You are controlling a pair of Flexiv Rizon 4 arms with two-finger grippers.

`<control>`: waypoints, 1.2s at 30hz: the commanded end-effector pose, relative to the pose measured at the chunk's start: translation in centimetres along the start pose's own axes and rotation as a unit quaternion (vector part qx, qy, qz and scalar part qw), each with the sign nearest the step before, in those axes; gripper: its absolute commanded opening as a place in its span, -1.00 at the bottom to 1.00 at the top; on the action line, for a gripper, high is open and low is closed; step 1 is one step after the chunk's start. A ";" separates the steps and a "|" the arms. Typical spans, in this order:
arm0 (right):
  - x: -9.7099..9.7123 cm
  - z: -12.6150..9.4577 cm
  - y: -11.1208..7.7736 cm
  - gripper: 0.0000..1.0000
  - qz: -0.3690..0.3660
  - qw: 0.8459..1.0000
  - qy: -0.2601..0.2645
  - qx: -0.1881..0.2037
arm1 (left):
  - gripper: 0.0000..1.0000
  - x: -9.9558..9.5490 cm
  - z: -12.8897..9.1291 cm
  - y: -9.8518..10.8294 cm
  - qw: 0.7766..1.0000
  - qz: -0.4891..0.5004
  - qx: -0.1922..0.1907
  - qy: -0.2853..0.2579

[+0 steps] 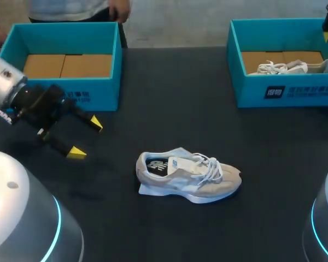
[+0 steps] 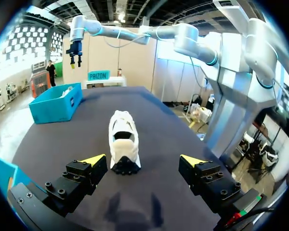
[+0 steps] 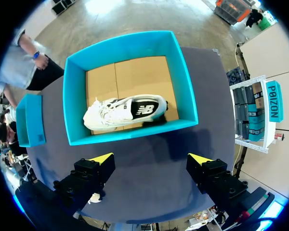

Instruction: Take the shoe out of the shoebox, open the shoe tongue, remove and reinsert the insole, then place the shoe into the shoebox

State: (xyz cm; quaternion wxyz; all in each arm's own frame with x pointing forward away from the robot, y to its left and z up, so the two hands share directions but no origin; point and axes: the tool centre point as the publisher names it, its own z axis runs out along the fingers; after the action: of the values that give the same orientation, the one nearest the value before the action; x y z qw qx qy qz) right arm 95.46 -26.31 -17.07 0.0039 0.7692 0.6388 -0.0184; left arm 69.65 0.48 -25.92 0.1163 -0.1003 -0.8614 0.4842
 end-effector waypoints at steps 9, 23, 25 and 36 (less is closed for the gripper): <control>0.0 0.0 -0.1 1.00 0.000 1.000 -0.001 -0.001 | 1.00 1.6 -0.5 5.8 0.992 -0.023 0.099 -0.071; 0.0 0.0 -0.1 1.00 0.000 1.000 -0.001 -0.001 | 1.00 0.2 0.5 7.9 0.990 -0.002 0.125 -0.059; 0.0 0.0 -0.1 1.00 0.000 1.000 -0.001 -0.001 | 1.00 0.1 0.7 8.1 0.990 0.001 0.132 -0.053; 0.0 0.0 -0.1 1.00 0.000 1.000 -0.001 -0.001 | 1.00 0.0 0.8 8.4 0.986 0.016 0.162 -0.025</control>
State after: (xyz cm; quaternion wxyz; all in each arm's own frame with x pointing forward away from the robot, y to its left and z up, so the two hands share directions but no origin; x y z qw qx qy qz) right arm 95.46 -26.30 -17.07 0.0039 0.7691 0.6388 -0.0184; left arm 69.61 4.10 -33.45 0.0974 -0.0783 -0.7737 0.6211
